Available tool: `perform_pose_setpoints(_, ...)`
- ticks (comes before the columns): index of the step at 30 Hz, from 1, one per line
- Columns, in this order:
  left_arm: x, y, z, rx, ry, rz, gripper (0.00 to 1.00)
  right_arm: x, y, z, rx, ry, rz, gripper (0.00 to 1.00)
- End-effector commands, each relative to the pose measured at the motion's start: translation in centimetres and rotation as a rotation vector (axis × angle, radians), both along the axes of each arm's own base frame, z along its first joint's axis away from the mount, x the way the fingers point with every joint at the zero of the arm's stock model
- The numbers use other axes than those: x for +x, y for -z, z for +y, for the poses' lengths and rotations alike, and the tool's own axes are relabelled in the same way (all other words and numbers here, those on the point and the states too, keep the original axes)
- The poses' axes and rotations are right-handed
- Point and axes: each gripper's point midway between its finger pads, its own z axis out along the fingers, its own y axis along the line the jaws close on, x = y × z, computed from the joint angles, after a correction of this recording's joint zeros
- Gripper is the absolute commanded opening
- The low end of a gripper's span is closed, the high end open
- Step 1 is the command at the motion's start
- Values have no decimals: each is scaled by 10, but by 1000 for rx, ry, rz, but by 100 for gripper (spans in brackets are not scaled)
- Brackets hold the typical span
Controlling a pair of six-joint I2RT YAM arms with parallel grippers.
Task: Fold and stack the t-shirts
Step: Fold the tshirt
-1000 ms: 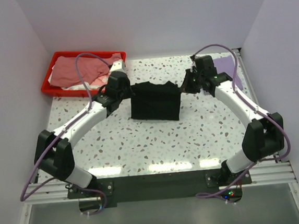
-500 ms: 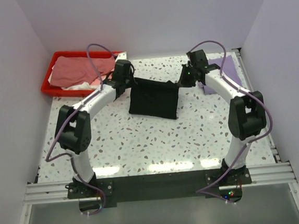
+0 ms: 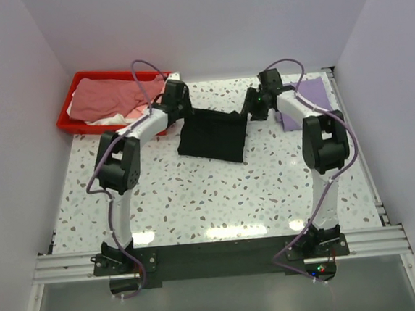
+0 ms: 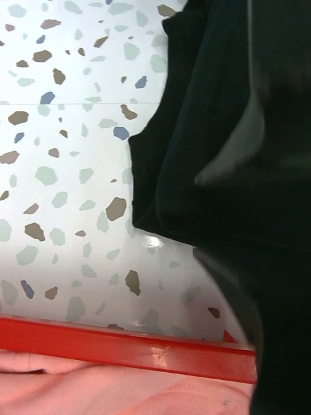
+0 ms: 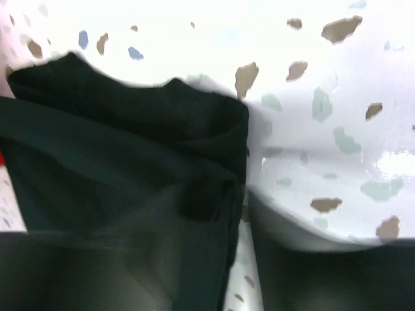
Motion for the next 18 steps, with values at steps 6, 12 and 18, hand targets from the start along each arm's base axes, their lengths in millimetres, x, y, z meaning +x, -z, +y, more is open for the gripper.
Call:
perform_pose_setpoints(6,11,-61,-7,-136,45,-160,100,16,-54,11,85,-92,-151,99)
perform_pose_setpoints(12,-3,-71,-28,-247,139,-177,100,-15,-62,29,207,-173,-151,99)
perform_pose_setpoints(18,-9,-64,-58,-369,250,-156,100,-15,-55,50,306,-210,-131,99)
